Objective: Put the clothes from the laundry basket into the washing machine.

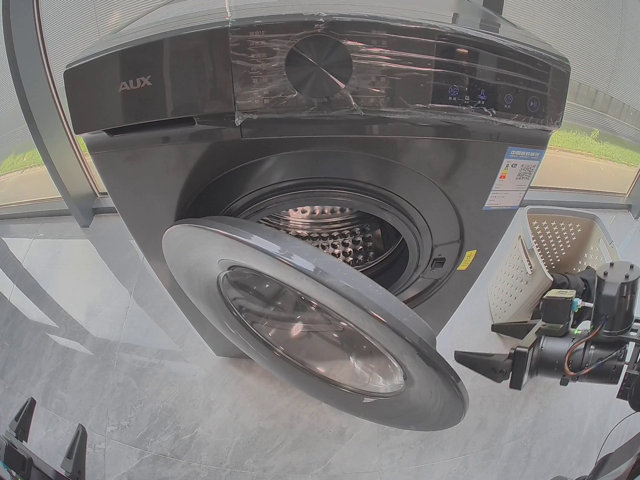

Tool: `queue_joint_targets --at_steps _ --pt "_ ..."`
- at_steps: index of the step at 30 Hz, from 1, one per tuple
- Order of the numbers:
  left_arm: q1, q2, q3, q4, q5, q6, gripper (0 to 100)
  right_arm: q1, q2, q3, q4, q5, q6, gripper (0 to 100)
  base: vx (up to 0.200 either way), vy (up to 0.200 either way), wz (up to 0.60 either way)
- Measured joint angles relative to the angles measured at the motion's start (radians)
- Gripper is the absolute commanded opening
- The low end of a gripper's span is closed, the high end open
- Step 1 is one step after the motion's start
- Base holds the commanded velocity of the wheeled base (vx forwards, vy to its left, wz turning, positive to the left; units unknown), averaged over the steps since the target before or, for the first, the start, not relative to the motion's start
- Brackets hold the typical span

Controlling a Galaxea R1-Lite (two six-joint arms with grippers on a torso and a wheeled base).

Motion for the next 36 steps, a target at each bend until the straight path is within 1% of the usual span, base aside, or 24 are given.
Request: queue_joint_targets --at_steps 7,11,14,18,23,27,33,36 --pt "0.000 0.000 0.000 0.000 0.000 0.000 100 0.131 0.042 0.037 -0.013 0.000 0.005 100 0.000 0.000 0.00" --pt "0.000 0.000 0.000 0.000 0.000 0.000 100 0.167 0.041 0.061 -0.050 0.000 0.007 100 0.000 0.000 0.00" --pt "0.000 0.000 0.000 0.000 0.000 0.000 100 0.163 0.042 0.063 -0.061 -0.002 0.008 100 0.000 0.000 0.00" --pt "0.000 0.000 0.000 0.000 0.000 0.000 100 0.127 0.052 0.046 -0.071 -0.007 0.010 100 0.000 0.000 0.00" --pt "0.000 0.000 0.000 0.000 0.000 0.001 100 0.096 0.104 0.003 -0.087 -0.017 0.012 100 -0.200 0.000 0.00" --pt "0.000 0.000 0.000 0.000 0.000 0.001 100 0.084 0.170 -0.031 -0.126 -0.030 0.013 100 -0.200 0.000 0.00" --pt "0.000 0.000 0.000 0.000 0.000 0.001 100 0.078 0.306 -0.073 -0.244 -0.050 0.013 100 0.000 0.000 0.00" --pt "0.000 0.000 0.000 0.000 0.000 0.000 100 0.077 0.365 -0.103 -0.267 -0.054 0.013 100 0.000 0.000 0.00"
